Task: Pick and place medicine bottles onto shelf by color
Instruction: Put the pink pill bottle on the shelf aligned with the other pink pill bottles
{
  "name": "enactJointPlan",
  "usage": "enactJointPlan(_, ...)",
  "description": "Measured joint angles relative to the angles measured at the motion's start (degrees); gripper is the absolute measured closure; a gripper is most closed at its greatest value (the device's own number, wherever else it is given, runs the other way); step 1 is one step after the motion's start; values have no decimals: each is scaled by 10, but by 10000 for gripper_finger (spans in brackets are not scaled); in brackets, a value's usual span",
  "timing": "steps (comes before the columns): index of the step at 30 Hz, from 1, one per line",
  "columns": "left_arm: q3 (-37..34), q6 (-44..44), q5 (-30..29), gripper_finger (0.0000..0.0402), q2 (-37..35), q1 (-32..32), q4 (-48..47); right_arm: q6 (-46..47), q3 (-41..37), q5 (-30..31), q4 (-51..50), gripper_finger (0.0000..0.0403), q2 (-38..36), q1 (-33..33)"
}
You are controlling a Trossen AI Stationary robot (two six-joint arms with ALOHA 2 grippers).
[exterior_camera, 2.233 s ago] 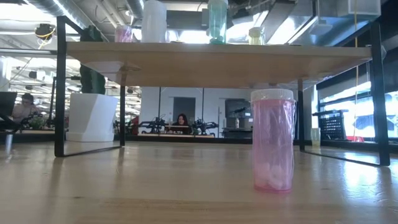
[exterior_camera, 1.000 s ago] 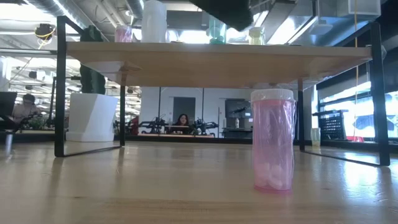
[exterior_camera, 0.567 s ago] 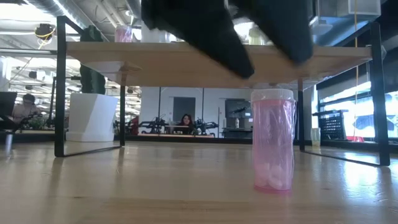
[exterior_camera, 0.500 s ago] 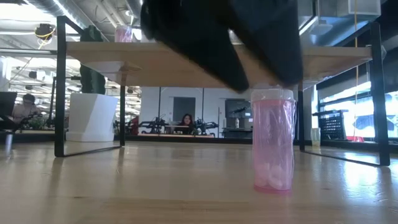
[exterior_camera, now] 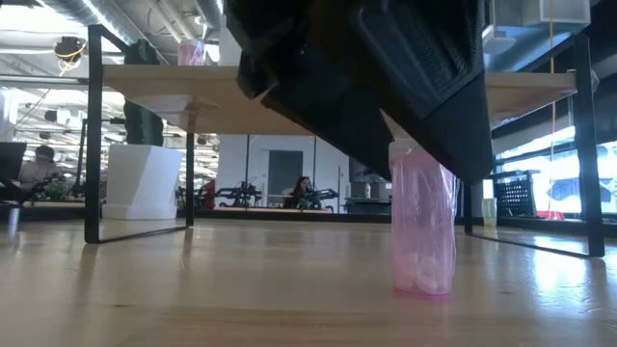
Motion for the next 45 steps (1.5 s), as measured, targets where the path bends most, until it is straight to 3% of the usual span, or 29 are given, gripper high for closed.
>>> enactJointPlan(13, 0, -1, -3, 171, 0, 6, -1, -1, 0, 0, 0, 211, 0, 0)
enactJointPlan(29, 1, -1, 3, 306, 0, 4, -1, -1, 0, 0, 0, 211, 0, 0)
enactJointPlan(39, 4, -1, 16, 312, -2, -5, -3, -1, 0, 0, 0, 211, 0, 0)
enactJointPlan(45, 47, -4, 30, 313, -4, -15, -52, -1, 0, 0, 0, 211, 0, 0)
